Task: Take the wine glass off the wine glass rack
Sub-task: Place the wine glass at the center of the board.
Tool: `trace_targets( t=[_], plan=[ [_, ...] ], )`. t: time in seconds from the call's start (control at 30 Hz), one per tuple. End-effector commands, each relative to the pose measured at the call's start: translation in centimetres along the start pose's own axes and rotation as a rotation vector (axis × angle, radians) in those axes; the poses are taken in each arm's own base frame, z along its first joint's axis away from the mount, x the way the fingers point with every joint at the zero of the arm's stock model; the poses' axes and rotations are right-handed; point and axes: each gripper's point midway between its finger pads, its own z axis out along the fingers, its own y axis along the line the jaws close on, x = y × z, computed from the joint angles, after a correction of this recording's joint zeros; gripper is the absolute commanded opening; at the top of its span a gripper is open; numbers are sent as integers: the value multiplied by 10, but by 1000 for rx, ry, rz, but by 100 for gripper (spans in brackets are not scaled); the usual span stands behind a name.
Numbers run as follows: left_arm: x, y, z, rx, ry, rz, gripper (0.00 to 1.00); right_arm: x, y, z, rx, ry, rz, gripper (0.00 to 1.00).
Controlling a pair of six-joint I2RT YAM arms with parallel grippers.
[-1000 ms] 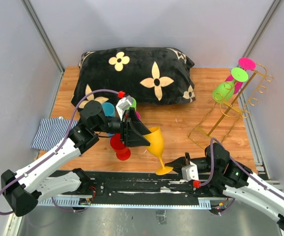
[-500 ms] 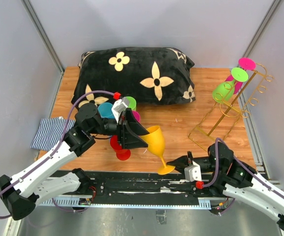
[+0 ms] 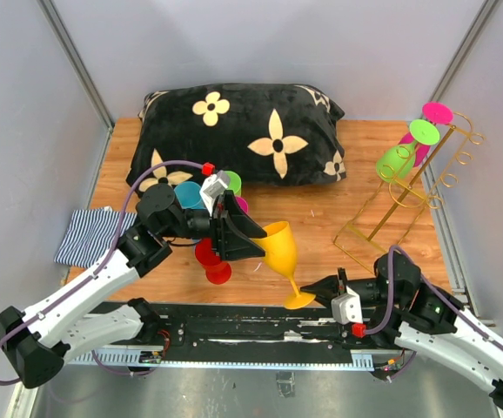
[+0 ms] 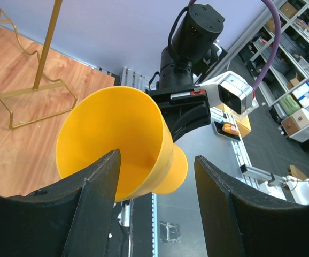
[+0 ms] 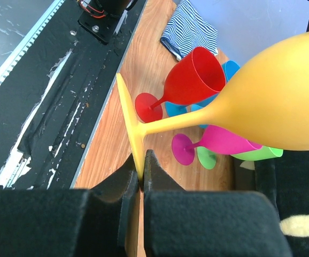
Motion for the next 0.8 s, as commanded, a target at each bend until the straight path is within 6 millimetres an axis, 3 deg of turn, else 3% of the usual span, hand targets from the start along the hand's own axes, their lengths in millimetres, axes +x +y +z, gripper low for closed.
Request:
trace_targets(
  t=[0.0, 0.57, 0.77],
  plan=[
    [-3, -14, -1, 40, 14, 12, 62, -23, -15, -8, 48, -46, -73, 1],
    [14, -18, 2, 146, 51, -30, 62, -21, -4, -13, 21, -44, -76, 1],
    [8, -22, 6, 188, 74, -17, 64, -14, 2, -8, -8, -38, -79, 1]
  ],
)
